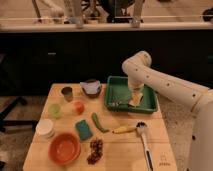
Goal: Place fork in table surface
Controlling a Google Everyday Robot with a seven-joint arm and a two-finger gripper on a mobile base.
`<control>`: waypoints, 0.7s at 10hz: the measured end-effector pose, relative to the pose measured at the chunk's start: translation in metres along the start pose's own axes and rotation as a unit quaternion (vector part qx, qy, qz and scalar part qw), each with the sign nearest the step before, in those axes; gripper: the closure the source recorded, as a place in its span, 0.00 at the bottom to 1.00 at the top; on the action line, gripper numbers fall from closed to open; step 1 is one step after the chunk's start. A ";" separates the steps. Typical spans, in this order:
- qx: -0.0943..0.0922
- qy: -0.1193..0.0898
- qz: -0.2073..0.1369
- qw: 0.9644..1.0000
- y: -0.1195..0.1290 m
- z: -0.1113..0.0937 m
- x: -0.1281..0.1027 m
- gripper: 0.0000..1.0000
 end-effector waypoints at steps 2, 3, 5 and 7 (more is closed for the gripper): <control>-0.006 -0.004 0.008 1.000 -0.005 0.007 0.002 0.20; -0.007 -0.009 0.010 1.000 -0.007 0.010 -0.001 0.20; -0.011 -0.020 0.014 1.000 -0.015 0.016 -0.008 0.20; -0.014 -0.027 0.018 0.999 -0.021 0.021 -0.012 0.20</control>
